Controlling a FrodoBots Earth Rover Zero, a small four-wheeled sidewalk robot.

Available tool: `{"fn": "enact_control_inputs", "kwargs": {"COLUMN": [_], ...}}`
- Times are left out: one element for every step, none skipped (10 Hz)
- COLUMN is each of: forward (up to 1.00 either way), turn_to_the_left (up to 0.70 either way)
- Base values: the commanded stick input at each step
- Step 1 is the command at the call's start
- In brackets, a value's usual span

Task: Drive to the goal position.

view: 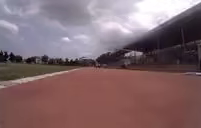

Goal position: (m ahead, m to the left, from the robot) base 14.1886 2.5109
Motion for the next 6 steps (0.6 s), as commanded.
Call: {"fn": "enact_control_inputs", "kwargs": {"forward": [0.45,0.45,0.45,0.45,0.45,0.45], "turn_to_the_left": [0.0,0.0,0.0,0.0,0.0,0.0]}}
